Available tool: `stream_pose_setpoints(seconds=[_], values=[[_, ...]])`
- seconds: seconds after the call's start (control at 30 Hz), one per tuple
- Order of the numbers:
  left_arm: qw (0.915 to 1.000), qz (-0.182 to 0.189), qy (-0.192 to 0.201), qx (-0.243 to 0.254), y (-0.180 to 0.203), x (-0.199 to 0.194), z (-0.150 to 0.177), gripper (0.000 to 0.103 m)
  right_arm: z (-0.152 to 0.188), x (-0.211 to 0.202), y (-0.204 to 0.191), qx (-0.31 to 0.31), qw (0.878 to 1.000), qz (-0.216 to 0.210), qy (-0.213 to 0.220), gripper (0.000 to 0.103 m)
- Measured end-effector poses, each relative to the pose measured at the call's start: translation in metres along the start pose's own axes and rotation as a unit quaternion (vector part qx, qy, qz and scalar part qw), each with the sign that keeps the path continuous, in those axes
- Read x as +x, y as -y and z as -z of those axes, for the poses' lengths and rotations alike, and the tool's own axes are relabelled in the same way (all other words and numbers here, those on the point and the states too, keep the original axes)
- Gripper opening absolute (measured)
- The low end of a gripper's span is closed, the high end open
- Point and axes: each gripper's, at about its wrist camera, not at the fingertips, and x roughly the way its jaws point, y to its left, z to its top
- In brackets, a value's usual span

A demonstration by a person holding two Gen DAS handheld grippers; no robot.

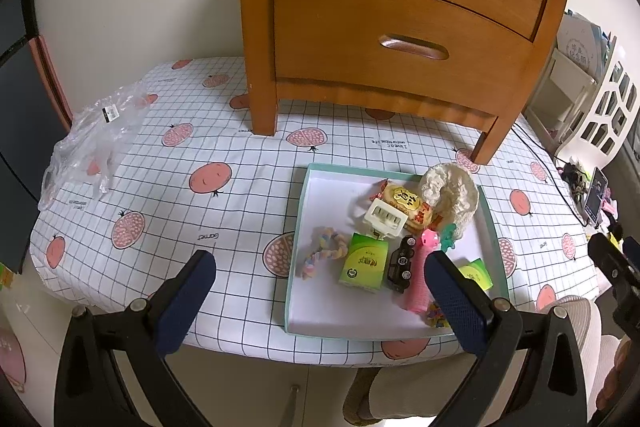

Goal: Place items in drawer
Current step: 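Move both grippers toward the wooden nightstand's lower drawer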

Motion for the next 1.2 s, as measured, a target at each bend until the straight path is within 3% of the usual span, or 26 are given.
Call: stream_pose_setpoints(seconds=[0.33,0.8,1.0,1.2], values=[[0.9995,0.016,0.012,-0.026,-0.017,0.016,-0.04,0.103,-0.018,0.012,-0.007,-0.031,0.999,-0.02,0.018,0.103],[0.9959,0.036,0.053,-0.064,-0.038,0.056,-0.115,0.103,-0.089,0.062,-0.003,-0.004,0.996,-0.07,0.046,0.103],[0.9941,0.024,0.089,-0.057,-0.044,0.066,-0.142,0.103,-0.104,0.096,0.004,0.016,0.995,-0.093,0.033,0.103],[0.9958,0.035,0.067,-0.052,-0.053,0.083,-0.162,0.103,-0.115,0.125,0.008,0.032,0.994,-0.108,0.008,0.103]])
